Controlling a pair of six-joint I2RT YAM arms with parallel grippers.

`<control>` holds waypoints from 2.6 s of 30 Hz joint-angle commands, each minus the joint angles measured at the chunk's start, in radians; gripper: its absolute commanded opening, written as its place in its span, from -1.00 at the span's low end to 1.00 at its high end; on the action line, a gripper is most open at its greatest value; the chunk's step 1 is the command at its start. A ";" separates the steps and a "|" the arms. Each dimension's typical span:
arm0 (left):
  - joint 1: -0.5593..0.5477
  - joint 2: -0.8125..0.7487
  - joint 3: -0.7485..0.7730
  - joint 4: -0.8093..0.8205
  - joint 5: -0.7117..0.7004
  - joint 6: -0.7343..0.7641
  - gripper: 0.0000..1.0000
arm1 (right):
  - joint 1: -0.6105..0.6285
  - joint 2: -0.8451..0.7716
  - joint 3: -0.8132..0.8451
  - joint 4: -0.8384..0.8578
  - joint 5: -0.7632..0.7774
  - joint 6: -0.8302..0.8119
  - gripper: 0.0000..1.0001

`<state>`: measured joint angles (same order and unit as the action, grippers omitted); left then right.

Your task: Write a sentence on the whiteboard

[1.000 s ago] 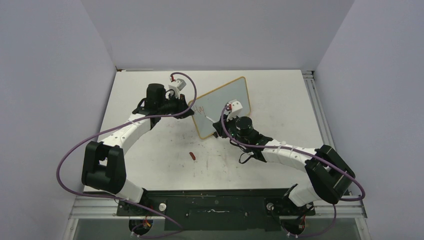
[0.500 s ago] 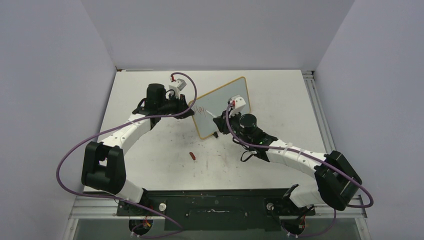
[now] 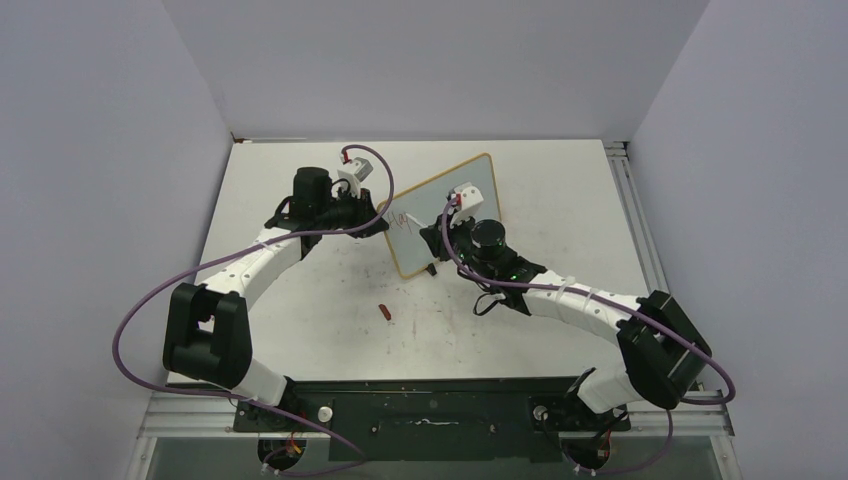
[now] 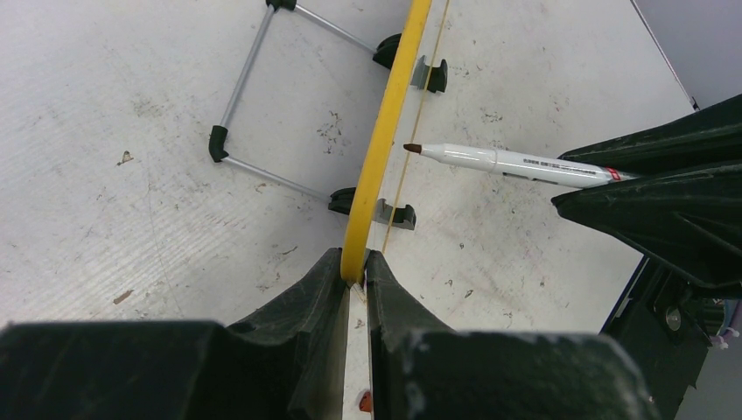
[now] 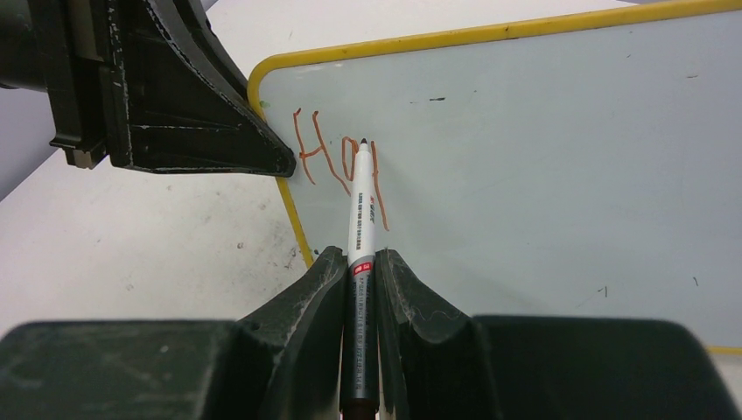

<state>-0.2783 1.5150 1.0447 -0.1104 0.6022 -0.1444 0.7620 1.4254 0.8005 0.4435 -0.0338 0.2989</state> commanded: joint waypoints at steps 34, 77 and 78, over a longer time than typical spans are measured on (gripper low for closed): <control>-0.016 -0.024 0.027 -0.034 0.002 0.025 -1.00 | -0.002 0.002 0.003 0.041 0.130 0.000 -0.89; -0.021 -0.029 0.028 -0.038 -0.013 0.025 -1.00 | 0.037 -0.050 -0.047 0.062 0.073 0.008 -0.89; -0.021 -0.027 0.028 -0.038 -0.013 0.025 -1.00 | 0.037 -0.063 -0.048 0.057 0.079 0.005 -0.89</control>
<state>-0.2829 1.5127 1.0447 -0.1169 0.5880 -0.1436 0.7879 1.4330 0.7601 0.4641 0.0330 0.3061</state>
